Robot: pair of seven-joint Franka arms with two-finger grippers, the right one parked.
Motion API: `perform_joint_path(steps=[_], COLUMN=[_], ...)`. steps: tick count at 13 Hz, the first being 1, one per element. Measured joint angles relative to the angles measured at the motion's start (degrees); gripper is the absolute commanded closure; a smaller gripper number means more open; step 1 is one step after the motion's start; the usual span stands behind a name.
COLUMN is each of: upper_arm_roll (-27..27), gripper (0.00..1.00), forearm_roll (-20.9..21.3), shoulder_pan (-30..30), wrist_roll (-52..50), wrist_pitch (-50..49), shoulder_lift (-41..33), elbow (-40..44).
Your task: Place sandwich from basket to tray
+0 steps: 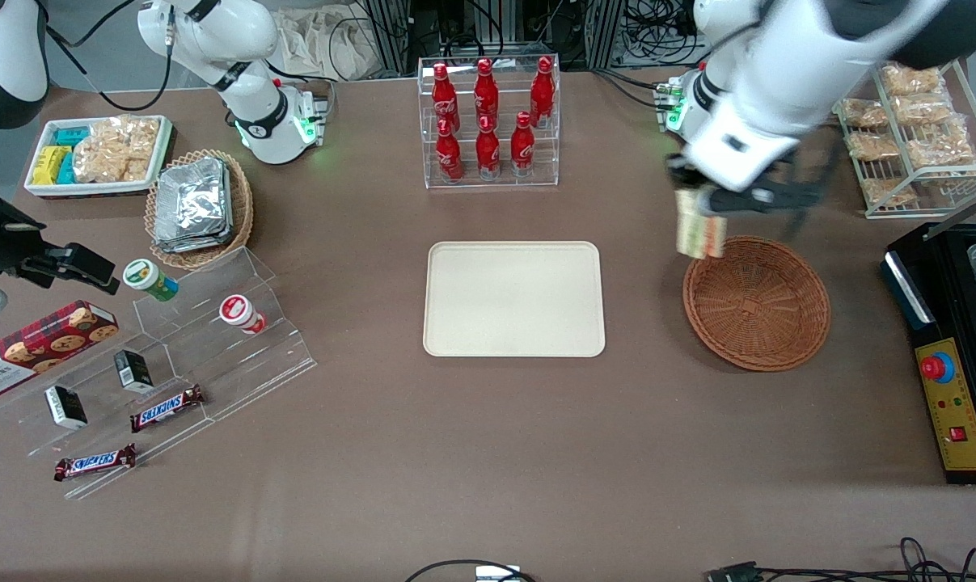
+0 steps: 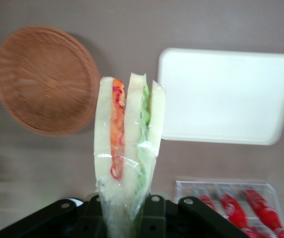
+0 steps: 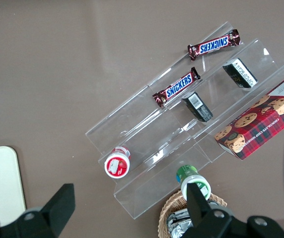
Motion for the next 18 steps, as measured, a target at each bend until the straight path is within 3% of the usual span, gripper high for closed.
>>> perform_joint_path(steps=[3,8,12,16,18], upper_arm_roll=[-8.8,-9.0,-8.5,-8.3,-8.3], gripper=[0.91,0.9,0.91,0.89,0.8], forearm_roll=[0.5,2.5,13.1,18.8,20.4], shoulder_pan=[-0.5,-0.5,-0.4,-0.4,-0.4], wrist_roll=[-10.0,-10.3,-11.4,-14.7,-16.6], wrist_pitch=[4.1,28.9,40.5,47.0,47.4], shoulder_lift=[5.1,10.7,21.9,30.4,31.8], elbow=[1.2,-15.0,-20.7,-21.5,-21.5])
